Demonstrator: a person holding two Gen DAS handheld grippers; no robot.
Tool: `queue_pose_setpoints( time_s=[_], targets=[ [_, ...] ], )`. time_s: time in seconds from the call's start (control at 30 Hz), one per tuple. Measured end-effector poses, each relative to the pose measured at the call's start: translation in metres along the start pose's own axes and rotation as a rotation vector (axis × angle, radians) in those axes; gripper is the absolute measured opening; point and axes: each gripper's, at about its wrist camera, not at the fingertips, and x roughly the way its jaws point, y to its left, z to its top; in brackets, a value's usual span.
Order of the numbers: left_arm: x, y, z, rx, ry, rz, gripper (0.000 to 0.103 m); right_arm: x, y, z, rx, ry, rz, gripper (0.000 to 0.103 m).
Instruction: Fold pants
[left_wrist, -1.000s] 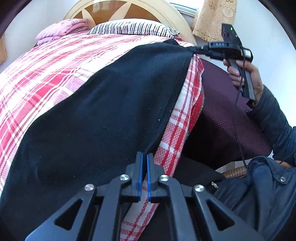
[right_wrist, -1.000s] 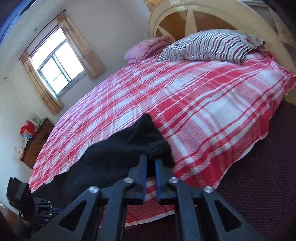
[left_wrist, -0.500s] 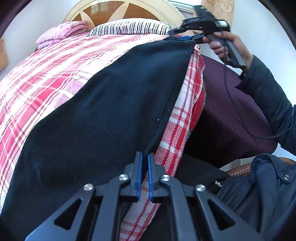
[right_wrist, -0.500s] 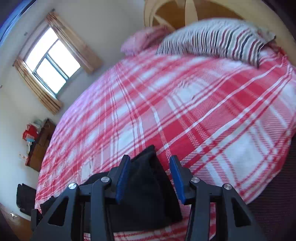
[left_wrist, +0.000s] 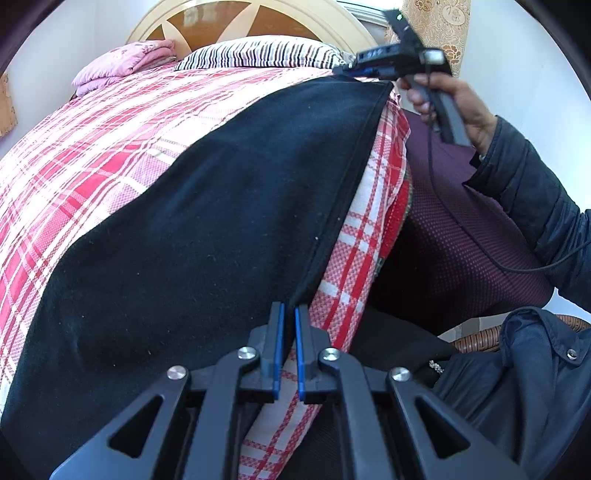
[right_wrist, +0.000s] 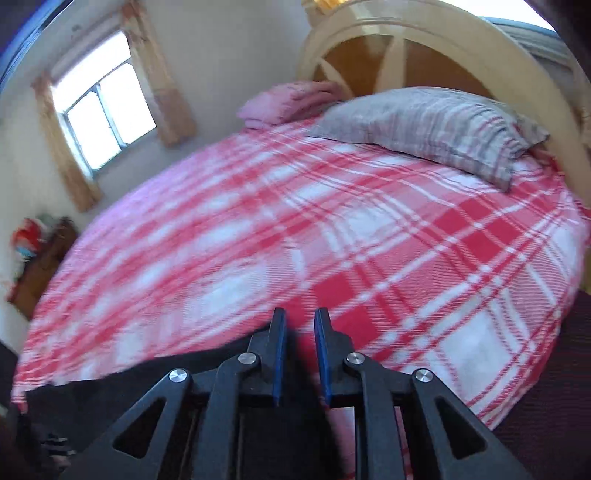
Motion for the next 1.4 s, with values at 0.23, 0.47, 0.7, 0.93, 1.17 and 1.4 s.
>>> queue_pose_setpoints(
  time_s=[0.23,0.47,0.7,0.93,1.17,1.4],
  targets=[
    [0.001,0.0,0.001,-0.002,0.0,0.001,0.006,-0.027,-0.027,0.0,0.118,-0.014,0.092,0.016],
    [0.002,-0.002,0.001,0.0,0.0,0.008,0.006,-0.005,0.0,-0.001,0.075,0.18,0.217,0.016],
    [0.001,0.001,0.001,-0.008,-0.003,-0.002,0.006,-0.002,0.004,0.006,0.103,0.14,0.269,0.01],
    [0.001,0.001,0.001,-0.005,-0.002,0.004,0.007,-0.027,0.015,0.017,0.041,-0.001,0.233,0.005],
    [0.003,-0.002,0.001,-0.003,-0.004,0.009,0.009,0.013,-0.003,0.009,0.067,0.112,0.081,0.007],
    [-0.001,-0.004,0.0,0.002,-0.023,0.029,0.009,-0.051,0.011,-0.006,-0.006,-0.042,0.052,0.031]
  ],
)
